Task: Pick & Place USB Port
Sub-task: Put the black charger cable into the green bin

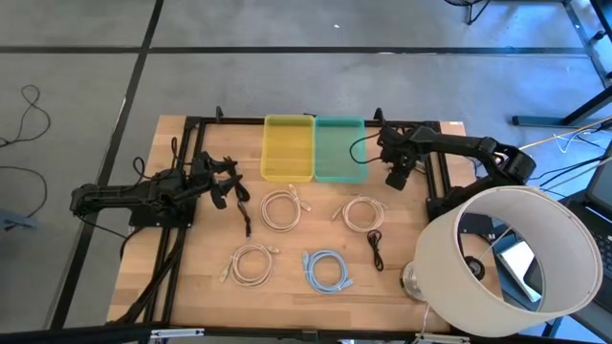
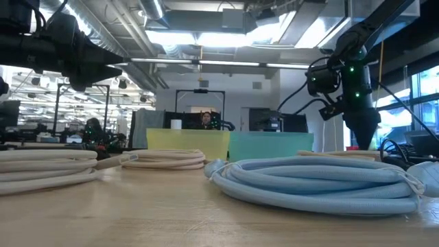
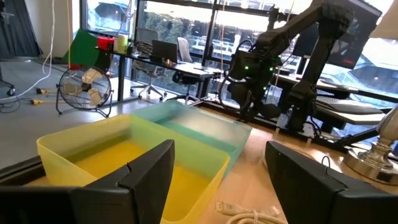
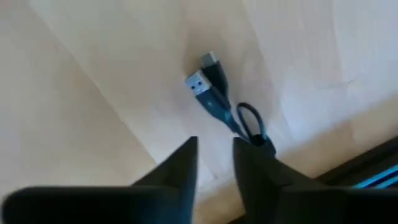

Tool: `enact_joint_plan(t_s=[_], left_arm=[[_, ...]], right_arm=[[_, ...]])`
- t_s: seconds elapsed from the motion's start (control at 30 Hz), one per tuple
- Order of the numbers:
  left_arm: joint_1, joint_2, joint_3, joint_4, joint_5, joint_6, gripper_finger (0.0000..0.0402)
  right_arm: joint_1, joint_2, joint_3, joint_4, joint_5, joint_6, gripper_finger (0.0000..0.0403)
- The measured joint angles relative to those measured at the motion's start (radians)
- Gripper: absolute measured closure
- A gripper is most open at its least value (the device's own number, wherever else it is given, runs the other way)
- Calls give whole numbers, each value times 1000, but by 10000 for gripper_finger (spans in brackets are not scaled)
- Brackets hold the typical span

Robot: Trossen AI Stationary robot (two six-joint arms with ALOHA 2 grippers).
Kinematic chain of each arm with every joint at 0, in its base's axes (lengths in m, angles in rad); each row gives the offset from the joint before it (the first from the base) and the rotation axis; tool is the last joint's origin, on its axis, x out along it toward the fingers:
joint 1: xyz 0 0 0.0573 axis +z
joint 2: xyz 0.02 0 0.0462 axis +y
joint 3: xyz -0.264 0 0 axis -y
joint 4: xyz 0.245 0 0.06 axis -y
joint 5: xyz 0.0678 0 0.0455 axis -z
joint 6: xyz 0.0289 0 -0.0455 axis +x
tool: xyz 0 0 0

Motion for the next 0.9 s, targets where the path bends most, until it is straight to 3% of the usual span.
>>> enact_joint_plan(t_s=[0.2,0.33,0.47,0.9], left_arm=[[0,0,0,-1,0,-11,155],[0,0,0,-2,0,-11,155],[0,0,0,-2,0,-11,155],[0,0,0,-6,43,-12,155]], right_arm=[[-1,0,0,2,64,-1,179],[-1,0,0,0,103,-1,140],[-3,0,0,-1,135,-2,136],[-3,2,-73,60,140,-41,193]])
